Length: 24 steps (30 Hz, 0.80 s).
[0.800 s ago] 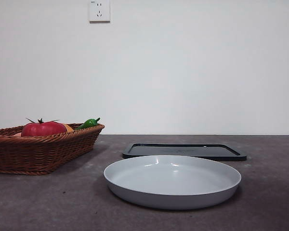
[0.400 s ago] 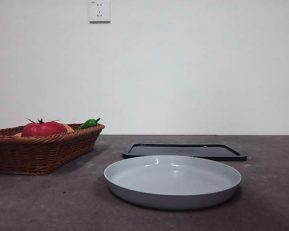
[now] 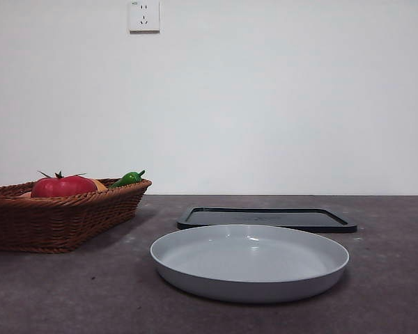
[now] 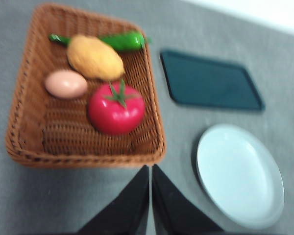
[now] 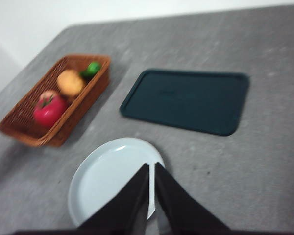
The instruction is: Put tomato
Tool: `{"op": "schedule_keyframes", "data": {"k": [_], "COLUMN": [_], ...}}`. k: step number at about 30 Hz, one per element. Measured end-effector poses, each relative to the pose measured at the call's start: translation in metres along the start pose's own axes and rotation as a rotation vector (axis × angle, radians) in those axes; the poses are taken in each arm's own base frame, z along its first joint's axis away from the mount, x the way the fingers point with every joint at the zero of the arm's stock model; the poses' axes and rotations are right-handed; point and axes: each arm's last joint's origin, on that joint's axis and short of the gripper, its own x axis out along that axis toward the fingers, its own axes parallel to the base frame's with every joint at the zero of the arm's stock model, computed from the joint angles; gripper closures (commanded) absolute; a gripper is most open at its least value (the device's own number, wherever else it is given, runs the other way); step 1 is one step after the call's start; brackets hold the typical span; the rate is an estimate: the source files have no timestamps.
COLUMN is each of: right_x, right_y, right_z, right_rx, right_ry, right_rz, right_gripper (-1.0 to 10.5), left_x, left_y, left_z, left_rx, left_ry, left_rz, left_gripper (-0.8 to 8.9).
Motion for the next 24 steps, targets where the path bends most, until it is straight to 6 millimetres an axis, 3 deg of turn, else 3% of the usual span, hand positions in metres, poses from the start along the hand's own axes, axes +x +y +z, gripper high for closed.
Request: {"op": "schedule_keyframes", "data": {"k": [8,18,21,24], "right_x": [0.020,0.031,0.031,0.031], "right_y": [0.016,0.035,0.036,0.036], "right_z": [0.028,0.021,0.021,0.021], "right_rx": [-0.056,-0.127,-0.129,-0.128], "right_ry": [0.208,0.334,0.336,0.337], "right_rz": [0.121,0.243,0.246,0.246], "right_gripper": [9.4,9.4,9.2,7.4], "left_x": [-0.004,-0.007,-0.007,-0.007], "left_y": [-0.017,-0.023,-0.023,-0.023], "left_z": [0.023,0.023,0.023,0.023], "left_rx": [0.085,0.105,0.105,0.105], "left_ry": [0.118,0.170,0.170,0.170], "left_rz": [-0.079,-0.108,-0.108,-0.108], "left_gripper": [8.04,8.02,7.28,5.80]}}
